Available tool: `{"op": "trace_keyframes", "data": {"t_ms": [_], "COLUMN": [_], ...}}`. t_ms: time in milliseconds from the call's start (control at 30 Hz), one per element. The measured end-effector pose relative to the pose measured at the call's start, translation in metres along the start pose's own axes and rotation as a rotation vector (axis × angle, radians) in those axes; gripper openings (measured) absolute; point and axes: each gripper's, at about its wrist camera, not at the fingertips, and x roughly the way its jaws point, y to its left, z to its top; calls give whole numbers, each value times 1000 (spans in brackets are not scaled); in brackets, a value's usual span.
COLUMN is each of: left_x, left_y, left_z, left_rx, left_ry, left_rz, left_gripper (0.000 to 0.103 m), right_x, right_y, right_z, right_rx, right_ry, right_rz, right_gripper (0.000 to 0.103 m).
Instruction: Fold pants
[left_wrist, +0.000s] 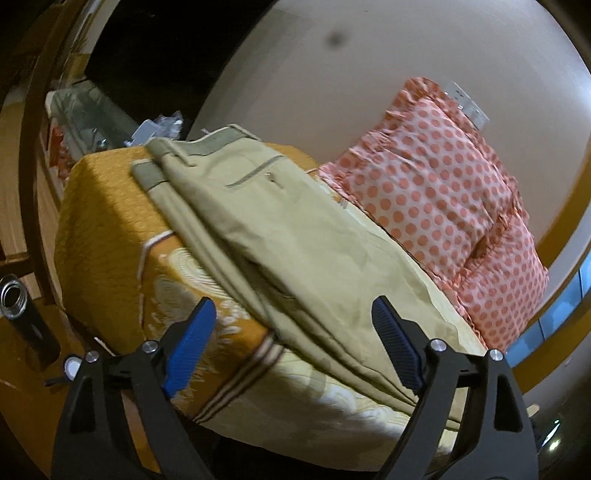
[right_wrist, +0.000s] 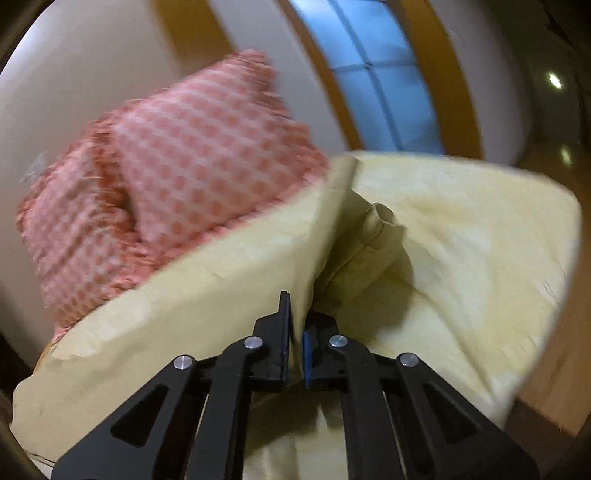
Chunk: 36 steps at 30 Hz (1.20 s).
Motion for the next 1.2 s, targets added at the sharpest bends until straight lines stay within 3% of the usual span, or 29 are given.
{"op": "trace_keyframes", "data": {"t_ms": [133, 233, 267, 300, 367, 433, 500, 567, 700, 933, 1000, 1067, 1167, 1200], "left_x": [0, 3, 5, 7, 11, 14, 17, 19, 31, 52, 59, 66, 64, 58], "left_y": [10, 12, 12, 12, 12, 11, 12, 14, 17, 21, 20, 23, 6, -18], "left_z": [4, 9, 10, 12, 15, 19, 22, 27, 39, 63, 69, 73, 87, 95], "left_rx": [-39, -54, -58, -62, -69, -61, -66, -76, -87, -116, -124, -128, -18, 78], "left_ry": [-8, -1, 3, 9, 15, 10, 13, 13, 12, 27, 41, 66, 71, 40], "left_rz": [-15, -42, -51, -64, -61, -55, -52, -55, -25, 50, 78, 136, 167, 178], "left_gripper": [89, 91, 92, 94, 96, 97, 97, 98, 98, 98, 83, 20, 12, 11], "right_x": [-9, -17, -18, -18, -15, -11, -14, -24, -37, -25, -22, -18, -6, -5], "right_y": [98, 205, 229, 267, 314, 351, 360, 353, 324, 272, 264, 255, 244, 240], "right_z": [23, 2, -10, -34, -78, -130, -158, -159, -126, -88, -86, -82, -75, -72], "right_rx": [-135, -318, -364, -447, -587, -754, -821, -784, -636, -444, -419, -402, -381, -373], "right_ry": [-33, 36, 71, 148, 296, 469, 530, 508, 431, 401, 402, 402, 396, 390], "right_rz": [273, 554, 613, 693, 748, 763, 761, 791, 856, 809, 808, 807, 801, 796], "right_gripper": [6, 6, 6, 6, 12, 26, 41, 92, 93, 93, 93, 93, 93, 93]}}
